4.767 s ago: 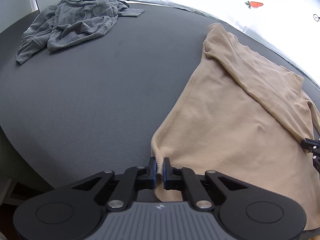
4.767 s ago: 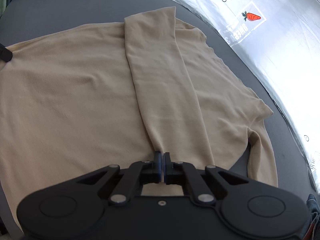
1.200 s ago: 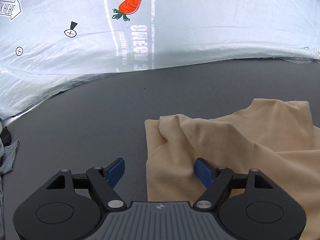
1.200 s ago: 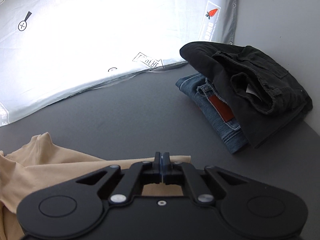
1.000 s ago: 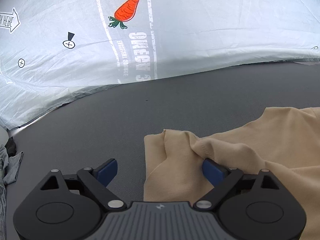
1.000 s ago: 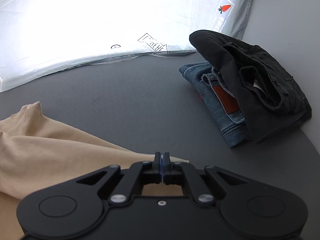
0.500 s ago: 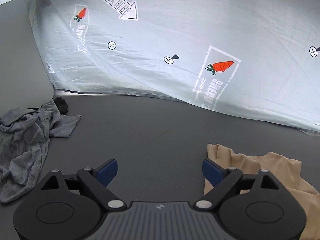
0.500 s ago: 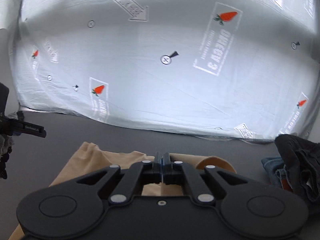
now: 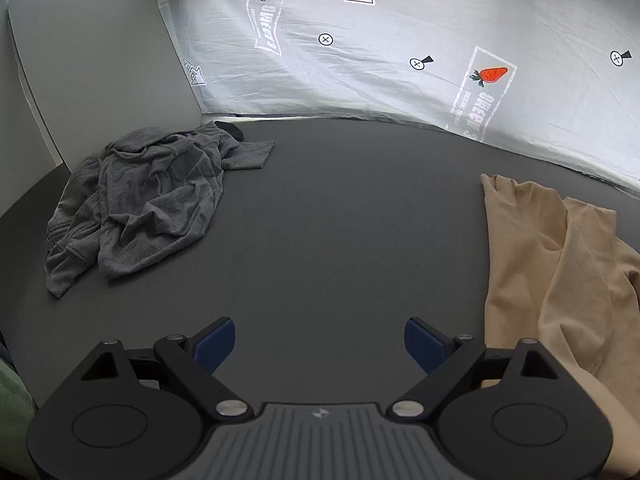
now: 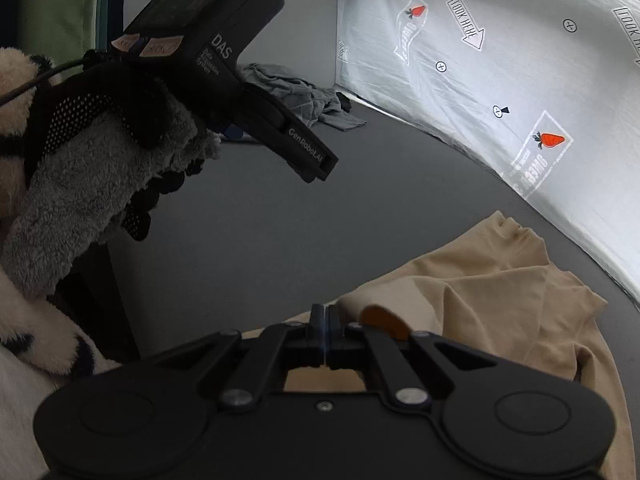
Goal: Fold clothes
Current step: 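Fold the held sleeve across the shirt body with the right tool and release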
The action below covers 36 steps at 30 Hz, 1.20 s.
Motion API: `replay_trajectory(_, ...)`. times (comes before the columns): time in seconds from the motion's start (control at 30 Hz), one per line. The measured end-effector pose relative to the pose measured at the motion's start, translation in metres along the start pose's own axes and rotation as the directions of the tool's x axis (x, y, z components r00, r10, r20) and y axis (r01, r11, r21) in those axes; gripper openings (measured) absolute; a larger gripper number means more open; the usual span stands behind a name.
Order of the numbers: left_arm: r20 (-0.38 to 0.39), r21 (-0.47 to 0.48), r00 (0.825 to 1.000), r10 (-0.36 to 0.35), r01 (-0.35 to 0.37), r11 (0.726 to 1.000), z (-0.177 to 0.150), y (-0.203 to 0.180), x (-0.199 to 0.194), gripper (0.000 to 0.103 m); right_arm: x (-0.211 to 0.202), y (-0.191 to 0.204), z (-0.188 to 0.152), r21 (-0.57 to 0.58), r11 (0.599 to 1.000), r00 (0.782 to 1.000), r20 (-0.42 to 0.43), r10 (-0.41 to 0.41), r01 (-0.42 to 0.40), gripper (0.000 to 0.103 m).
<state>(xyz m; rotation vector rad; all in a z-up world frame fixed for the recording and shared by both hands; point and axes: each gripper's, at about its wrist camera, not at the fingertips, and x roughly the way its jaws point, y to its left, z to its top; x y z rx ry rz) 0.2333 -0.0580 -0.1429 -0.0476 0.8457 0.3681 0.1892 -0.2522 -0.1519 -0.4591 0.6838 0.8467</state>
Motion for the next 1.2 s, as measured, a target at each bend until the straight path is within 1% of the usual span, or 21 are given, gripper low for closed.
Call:
replay_trajectory(0.17,-0.049,0.018,0.999,-0.023,0.023,1.0,-0.02,0.001,0.002,0.092,0.027,0.025,-0.016,0.002,0.998,0.99,-0.128,0.055,-0.056,0.004)
replay_trajectory(0.23,-0.054,0.044,0.998,-0.033,0.035,0.998,-0.025,-0.005,0.002,0.092,0.029,0.033,-0.018,0.003,0.998,0.986,-0.153,0.061,-0.061,0.01)
replay_trajectory(0.27,-0.053,0.059,0.998,-0.045,0.048,0.997,-0.026,-0.009,0.002,0.092,0.026,0.035,-0.018,0.012,0.998,0.986,-0.154,0.06,-0.059,0.018)
replay_trajectory(0.3,-0.053,0.075,0.997,-0.057,0.061,0.995,-0.027,-0.012,0.002,0.092,0.022,0.032,-0.019,0.037,0.998,0.987,-0.15,0.052,-0.047,0.029)
replay_trajectory(0.37,-0.058,0.112,0.995,-0.079,0.086,0.99,-0.032,-0.024,0.005,0.092,0.014,0.021,-0.02,0.101,0.995,0.989,-0.148,0.026,-0.011,0.043)
replay_trajectory(0.43,-0.068,0.157,0.993,-0.098,0.108,0.982,-0.038,-0.039,0.01,0.092,0.01,0.008,-0.024,0.159,0.986,0.987,-0.163,-0.019,0.045,0.045)
replay_trajectory(0.5,-0.086,0.223,0.991,-0.107,0.124,0.967,-0.046,-0.055,0.016,0.092,0.007,-0.006,-0.029,0.21,0.971,0.979,-0.189,-0.076,0.116,0.052)
replay_trajectory(0.53,-0.106,0.276,0.99,-0.093,0.119,0.954,-0.051,-0.064,0.021,0.092,0.006,-0.014,-0.031,0.237,0.96,0.974,-0.203,-0.104,0.152,0.053)
replay_trajectory(0.6,-0.136,0.385,0.99,-0.044,0.094,0.918,-0.063,-0.08,0.032,0.092,-0.001,-0.028,-0.04,0.301,0.927,0.962,-0.221,-0.161,0.225,0.062)
replay_trajectory(0.63,-0.129,0.43,0.992,-0.013,0.068,0.9,-0.068,-0.084,0.035,0.092,-0.005,-0.034,-0.045,0.331,0.91,0.958,-0.223,-0.182,0.25,0.064)
replay_trajectory(0.7,-0.105,0.467,0.994,0.005,0.045,0.883,-0.069,-0.086,0.035,0.092,-0.011,-0.043,-0.052,0.376,0.878,0.949,-0.223,-0.224,0.296,0.066)
replay_trajectory(0.73,-0.108,0.454,0.994,-0.003,0.052,0.889,-0.064,-0.084,0.035,0.092,-0.013,-0.049,-0.053,0.393,0.863,0.944,-0.22,-0.247,0.317,0.066)
replay_trajectory(0.8,-0.094,0.386,0.995,-0.03,0.064,0.92,-0.046,-0.078,0.033,0.092,-0.016,-0.065,-0.055,0.429,0.833,0.936,-0.2,-0.289,0.349,0.065)
replay_trajectory(0.83,-0.084,0.36,0.996,-0.041,0.069,0.93,-0.037,-0.076,0.033,0.092,-0.016,-0.073,-0.055,0.449,0.819,0.934,-0.188,-0.304,0.357,0.063)
replay_trajectory(0.87,-0.074,0.335,0.996,-0.052,0.074,0.939,-0.027,-0.075,0.034,0.092,-0.016,-0.081,-0.054,0.466,0.807,0.932,-0.178,-0.314,0.362,0.054)
replay_trajectory(0.9,-0.062,0.318,0.996,-0.063,0.08,0.945,-0.017,-0.076,0.035,0.092,-0.015,-0.087,-0.054,0.483,0.797,0.932,-0.172,-0.319,0.362,0.042)
replay_trajectory(0.93,-0.05,0.301,0.996,-0.075,0.086,0.95,-0.007,-0.077,0.036,0.092,-0.014,-0.093,-0.053,0.497,0.789,0.932,-0.166,-0.321,0.36,0.036)
replay_trajectory(0.97,-0.041,0.292,0.995,-0.087,0.096,0.952,0.001,-0.08,0.037,0.092,-0.011,-0.1,-0.052,0.504,0.786,0.934,-0.159,-0.321,0.356,0.026)
replay_trajectory(1.0,-0.029,0.291,0.995,-0.096,0.101,0.951,0.01,-0.085,0.04,0.092,-0.008,-0.105,-0.049,0.503,0.79,0.936,-0.151,-0.319,0.351,0.022)
replay_trajectory(1.1,0.01,0.298,0.995,-0.095,0.088,0.951,0.032,-0.101,0.051,0.092,0.01,-0.121,-0.037,0.481,0.812,0.943,-0.131,-0.305,0.33,0.021)
replay_trajectory(1.2,0.004,0.293,0.996,-0.091,0.086,0.952,0.05,-0.112,0.068,0.092,0.038,-0.14,-0.022,0.466,0.834,0.955,-0.115,-0.274,0.296,0.021)
